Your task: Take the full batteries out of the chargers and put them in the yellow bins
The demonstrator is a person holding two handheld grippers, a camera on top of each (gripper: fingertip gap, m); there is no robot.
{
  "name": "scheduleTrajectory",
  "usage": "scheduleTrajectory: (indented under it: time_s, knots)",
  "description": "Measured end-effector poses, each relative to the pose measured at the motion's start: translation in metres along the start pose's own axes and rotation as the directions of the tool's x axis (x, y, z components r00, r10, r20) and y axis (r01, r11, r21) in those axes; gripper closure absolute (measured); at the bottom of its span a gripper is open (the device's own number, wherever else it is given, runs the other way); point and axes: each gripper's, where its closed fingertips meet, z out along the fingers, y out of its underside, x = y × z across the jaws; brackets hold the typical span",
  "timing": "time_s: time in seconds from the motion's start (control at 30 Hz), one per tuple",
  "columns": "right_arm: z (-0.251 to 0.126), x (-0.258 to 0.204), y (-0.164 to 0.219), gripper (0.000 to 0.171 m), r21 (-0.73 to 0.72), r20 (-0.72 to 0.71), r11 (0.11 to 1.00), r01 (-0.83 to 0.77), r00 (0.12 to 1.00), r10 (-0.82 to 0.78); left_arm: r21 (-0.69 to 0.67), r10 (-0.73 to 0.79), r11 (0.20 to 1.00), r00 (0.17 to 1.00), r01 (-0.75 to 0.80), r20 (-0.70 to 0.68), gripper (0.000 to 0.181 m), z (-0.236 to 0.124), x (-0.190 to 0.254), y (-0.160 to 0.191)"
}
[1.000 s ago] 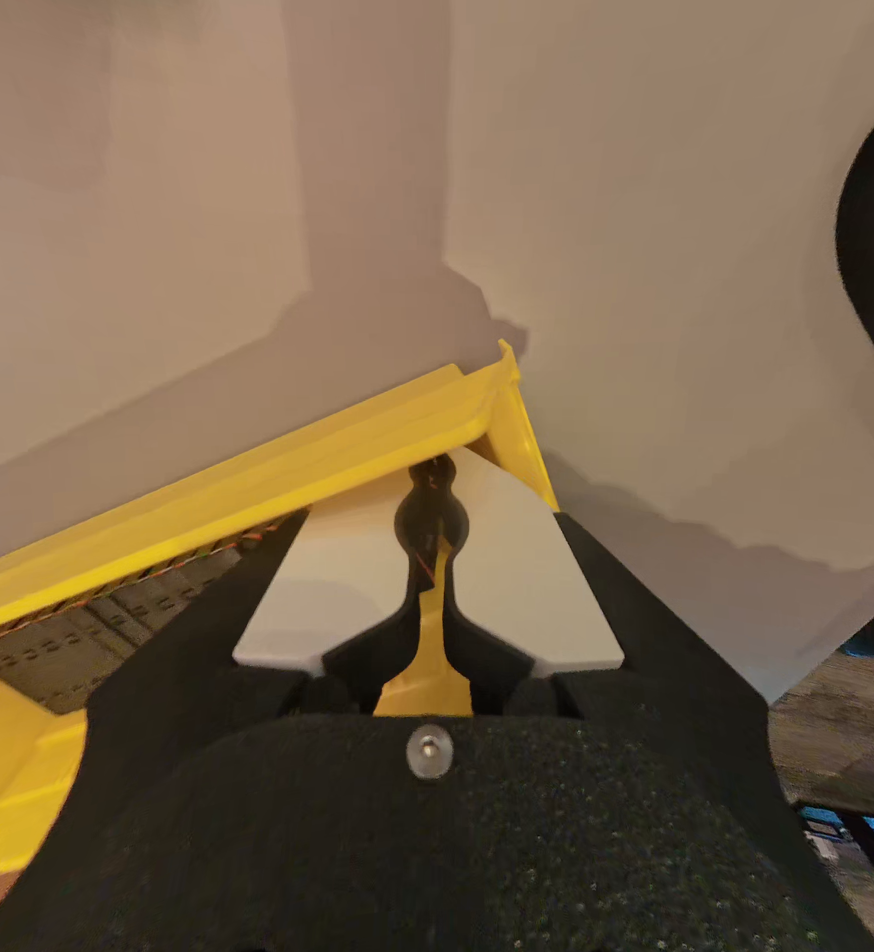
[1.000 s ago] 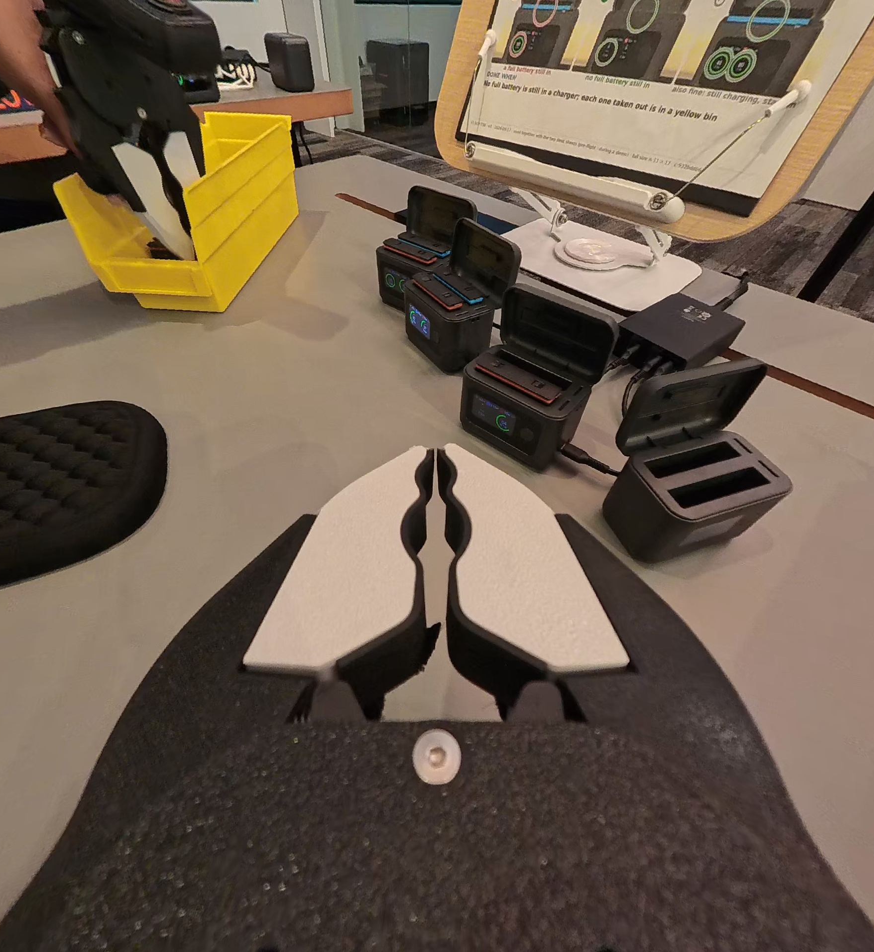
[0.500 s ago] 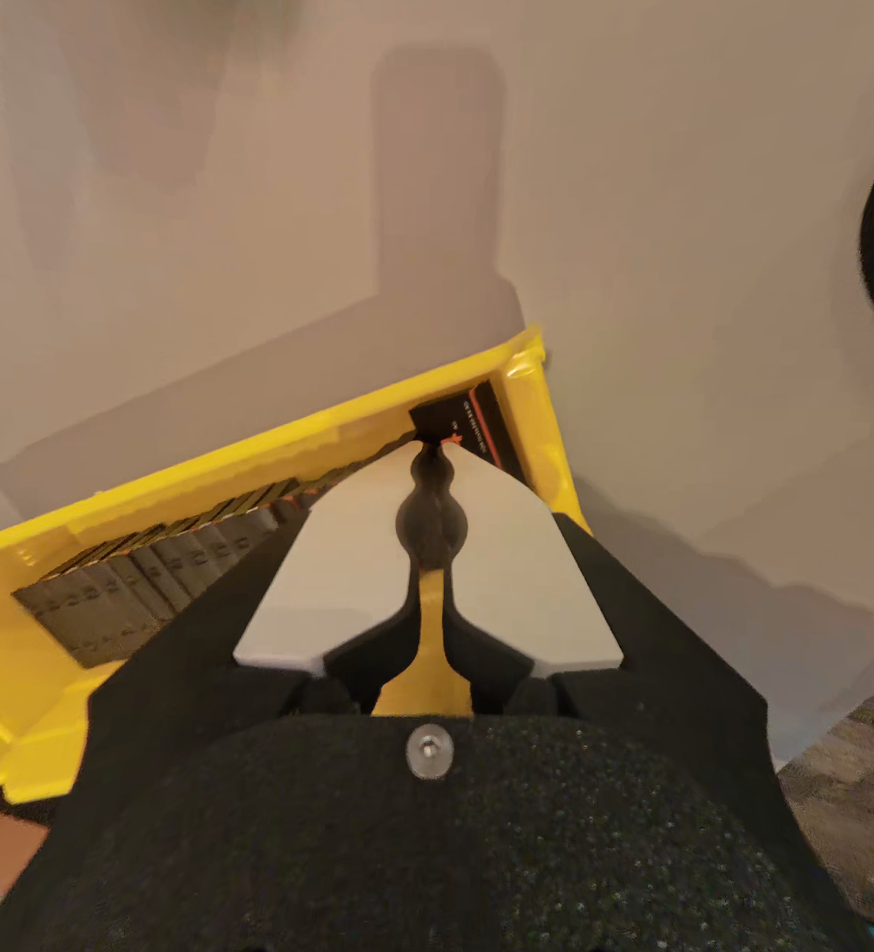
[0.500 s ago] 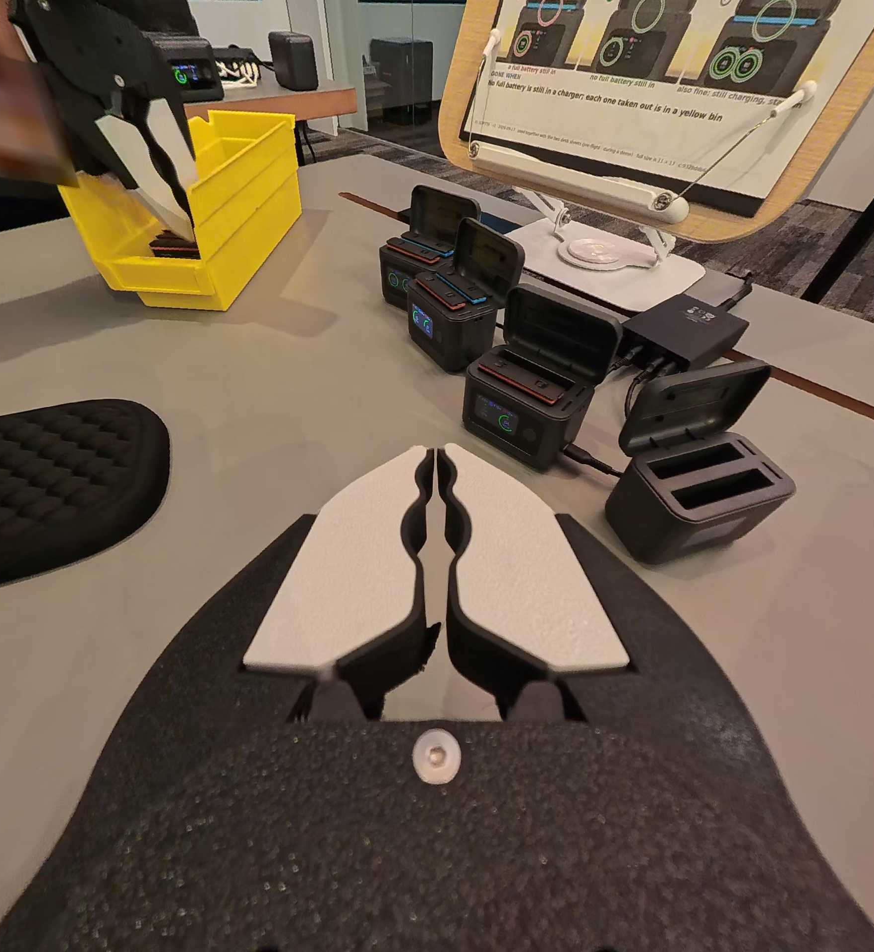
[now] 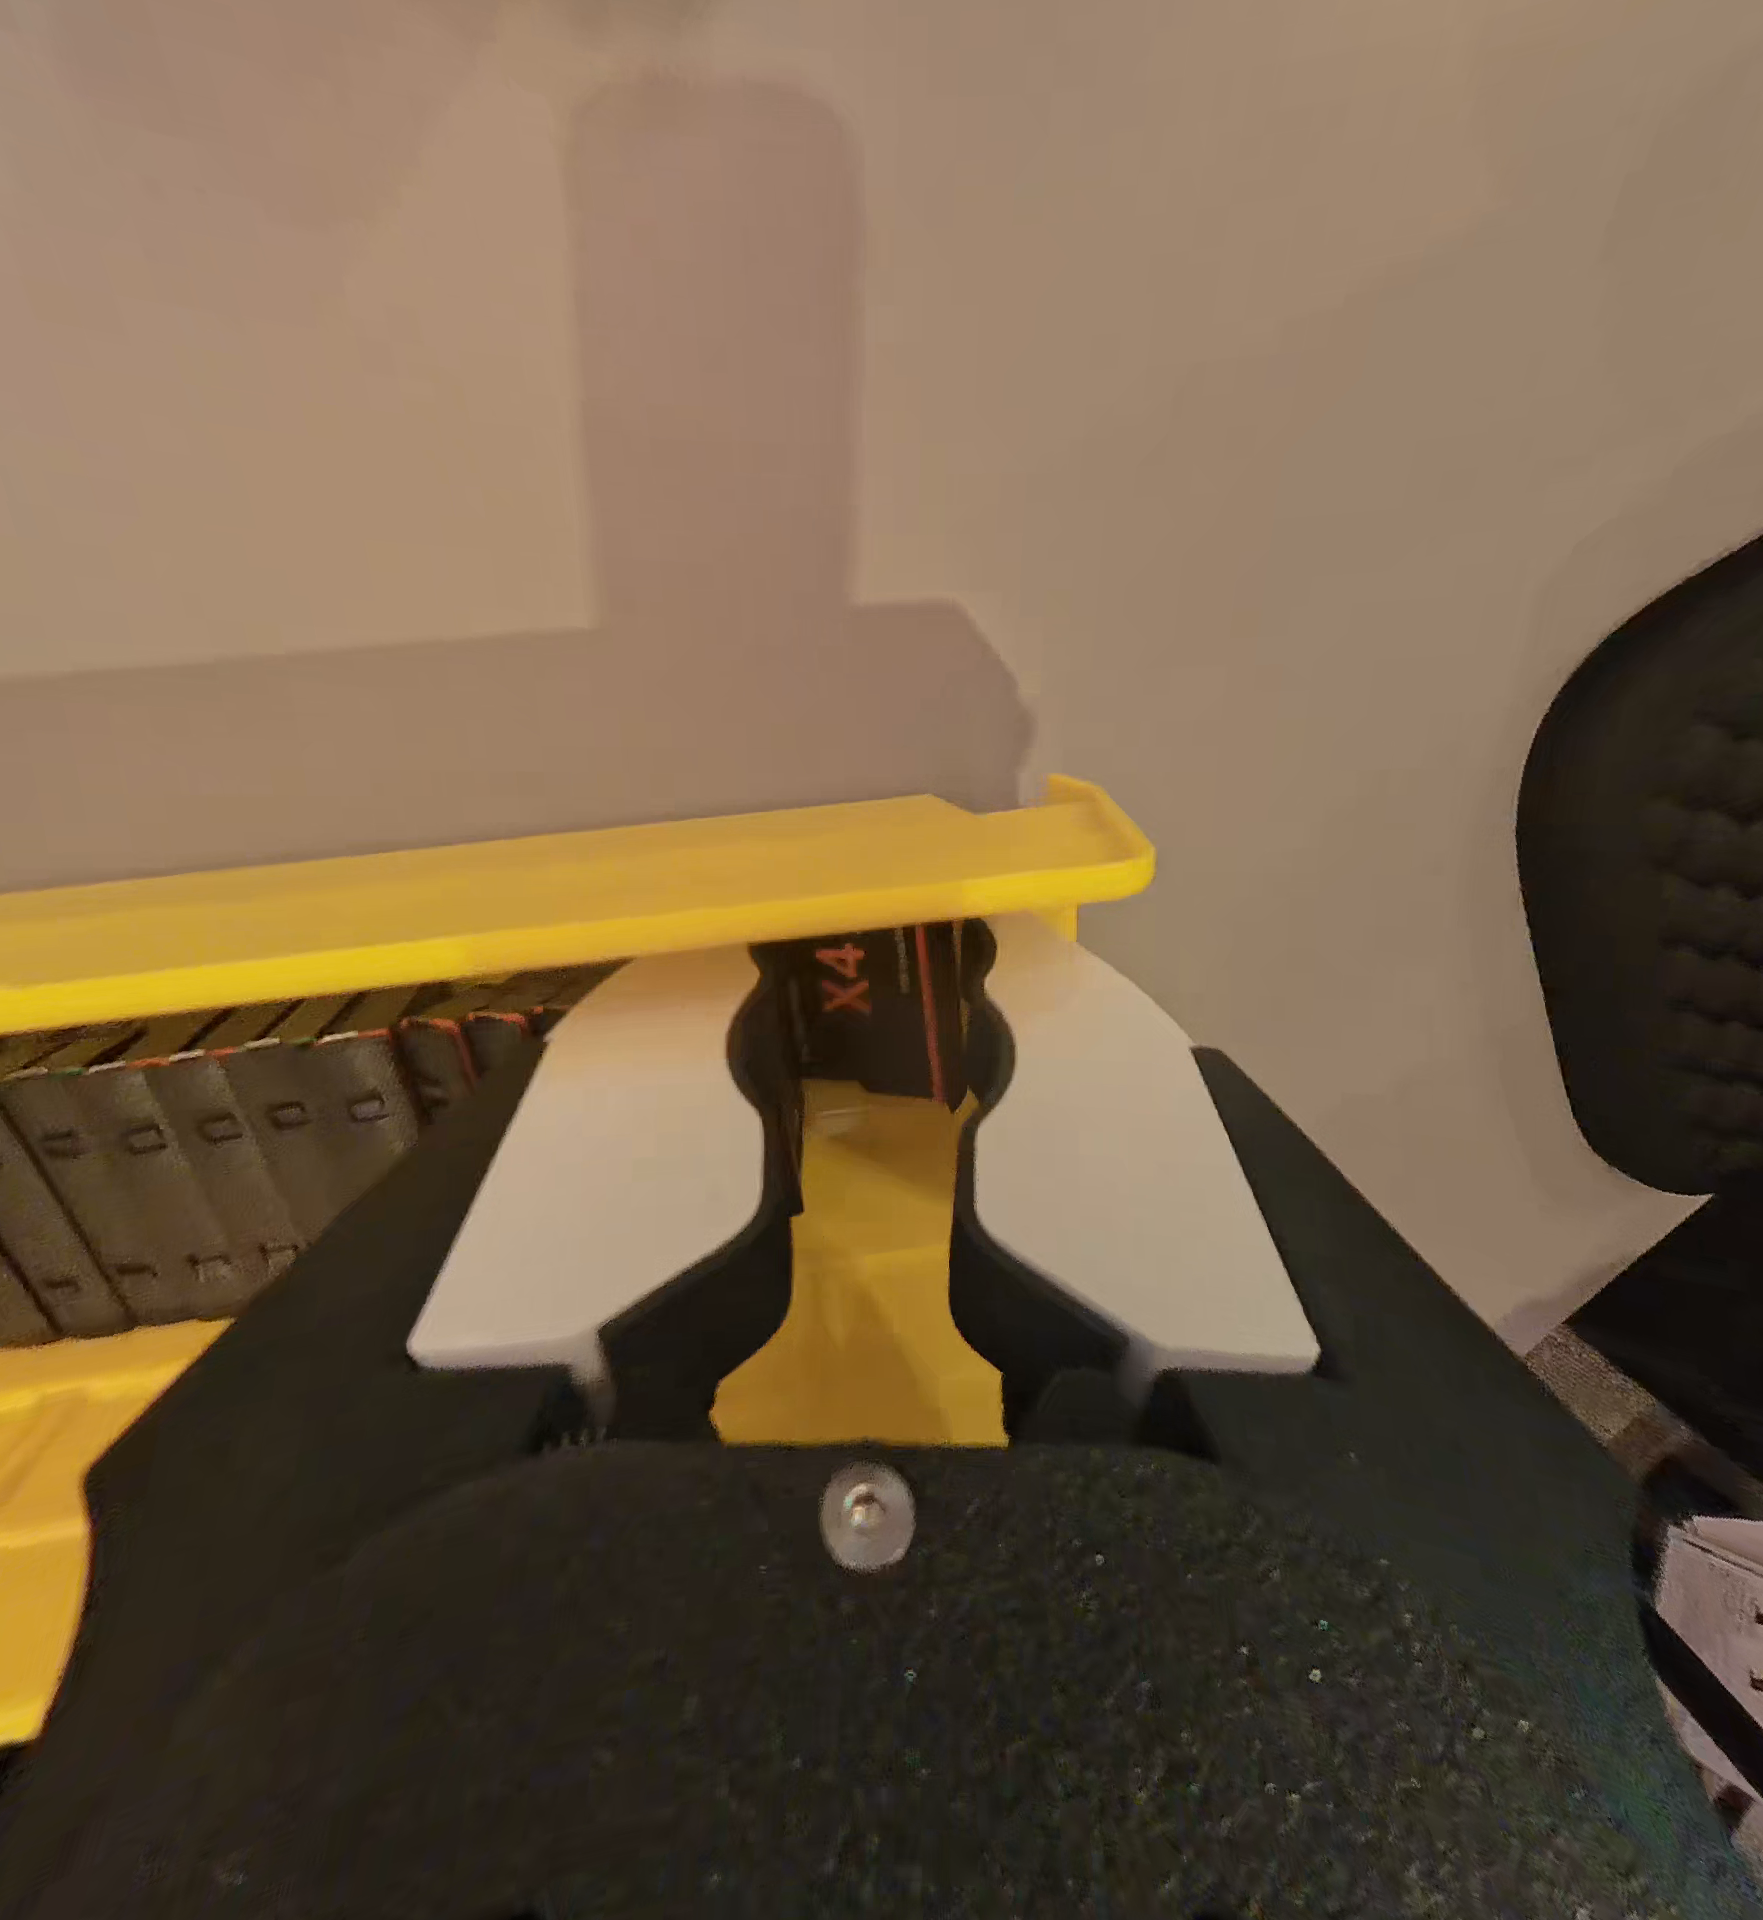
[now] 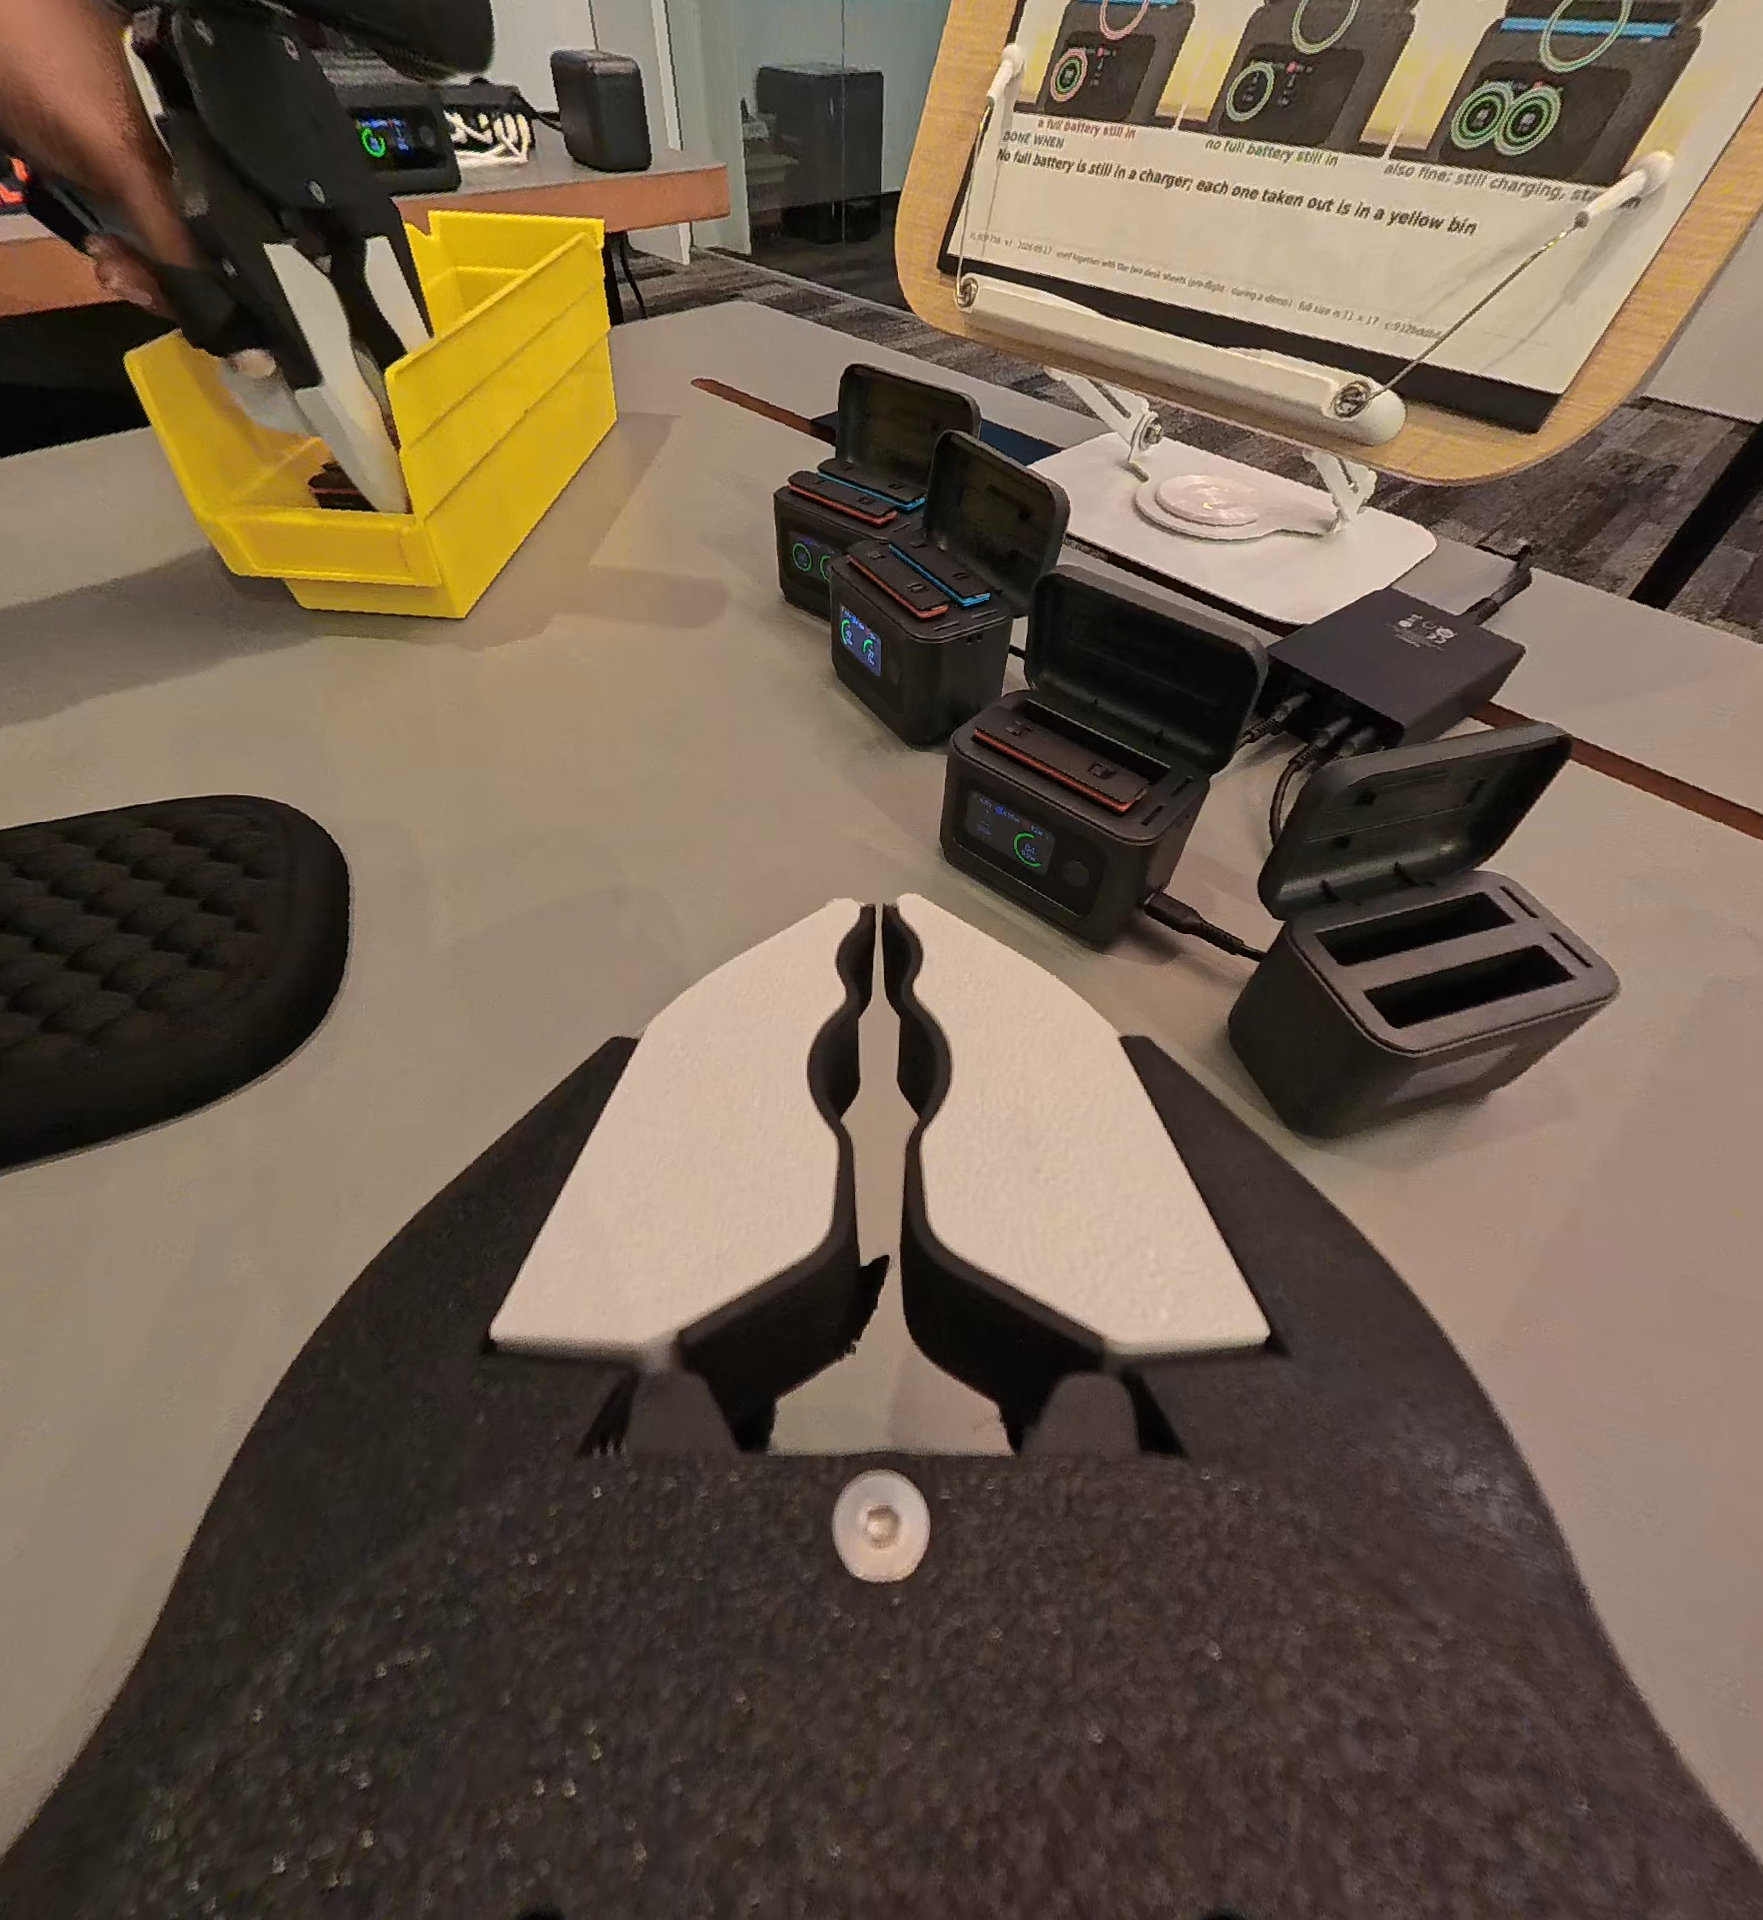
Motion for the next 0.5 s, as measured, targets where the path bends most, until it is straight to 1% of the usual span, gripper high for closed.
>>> scheduleTrajectory:
  time_s: [0.03,0.23,0.33,0.4,0.5]
  knots:
    - [0.000,0.000,0.000,0.170,0.001,0.000,1.000,0.001,1.000,-0.001,-0.009,0.000,1.000,1.000,0.000,0.008,0.148,-0.001,-0.001,0.002]
    - [0.000,-0.001,0.001,0.170,-0.003,0.003,1.000,0.004,1.000,-0.004,-0.074,0.072,0.996,0.980,-0.059,0.185,0.150,-0.010,-0.024,0.011]
    - [0.000,-0.001,0.000,0.170,-0.002,0.003,1.000,0.003,1.000,-0.003,-0.131,0.166,0.982,0.952,-0.136,0.257,0.148,-0.009,-0.031,0.017]
    - [0.000,-0.001,0.000,0.170,-0.003,0.004,1.000,0.003,1.000,-0.003,-0.155,0.222,0.970,0.937,-0.185,0.271,0.148,-0.005,-0.029,0.019]
    - [0.000,-0.001,0.001,0.170,-0.003,0.004,1.000,0.005,1.000,-0.005,-0.195,0.311,0.947,0.886,-0.256,0.343,0.154,-0.005,-0.034,0.019]
